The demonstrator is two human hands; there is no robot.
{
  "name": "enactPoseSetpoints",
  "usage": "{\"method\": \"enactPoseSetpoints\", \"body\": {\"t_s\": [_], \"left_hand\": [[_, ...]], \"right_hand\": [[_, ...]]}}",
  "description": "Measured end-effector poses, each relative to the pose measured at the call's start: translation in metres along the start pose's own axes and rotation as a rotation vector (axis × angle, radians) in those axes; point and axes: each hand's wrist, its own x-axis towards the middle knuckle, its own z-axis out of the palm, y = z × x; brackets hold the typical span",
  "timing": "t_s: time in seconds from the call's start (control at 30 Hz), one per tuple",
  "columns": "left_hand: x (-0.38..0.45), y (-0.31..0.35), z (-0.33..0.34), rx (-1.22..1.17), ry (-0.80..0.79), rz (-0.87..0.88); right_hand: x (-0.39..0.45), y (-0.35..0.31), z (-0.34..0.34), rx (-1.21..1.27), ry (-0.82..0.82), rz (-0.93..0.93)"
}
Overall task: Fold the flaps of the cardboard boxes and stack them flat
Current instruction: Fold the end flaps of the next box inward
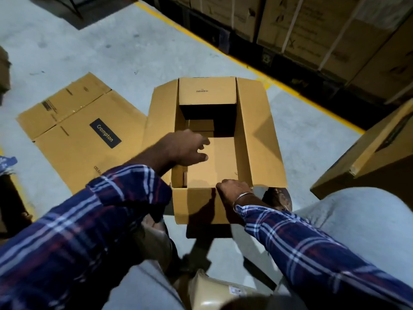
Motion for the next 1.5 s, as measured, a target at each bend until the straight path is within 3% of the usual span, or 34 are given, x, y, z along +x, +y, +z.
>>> {"method": "enactPoseSetpoints", "body": {"t_s": [0.13,0.43,0.57,0.73,0.8,1.1,1.2,1.27,1.33,1.4,1.5], "left_hand": [[-0.022,-0.009,0.006,-0.09,0.072,-0.046],[0.004,-0.029,0.019,-0.181,-0.161,-0.016],[0.02,-0.044,0.009,-0.225,-0.18,-0.029],[0.038,-0.056,0.005,-0.233,-0.111,-0.079],[0.043,-0.055,0.005,-0.205,-0.064,-0.092],[0.06,-0.059,0.001,-0.13,0.136,-0.123],[0.068,-0.066,0.002,-0.137,0.142,-0.118],[0.074,-0.07,0.0,-0.141,0.161,-0.112],[0.082,-0.072,-0.004,-0.154,0.187,-0.11],[0.088,-0.073,-0.007,-0.178,0.192,-0.109],[0.094,-0.076,-0.01,-0.196,0.198,-0.101]], "right_hand": [[-0.002,-0.002,-0.001,-0.033,0.032,0.022],[0.003,-0.015,-0.014,-0.095,-0.141,0.067],[0.038,0.002,-0.028,0.184,-0.211,0.091],[0.14,0.036,-0.04,0.96,0.122,0.267],[0.176,0.044,-0.054,1.235,0.176,0.346],[0.326,0.084,-0.1,1.733,0.37,0.639],[0.309,0.067,-0.134,1.987,0.598,0.714],[0.31,0.062,-0.15,2.104,0.802,0.616],[0.306,0.053,-0.169,2.055,1.039,0.449],[0.312,0.057,-0.186,1.737,1.307,0.362],[0.323,0.075,-0.209,1.141,1.387,0.239]]}}
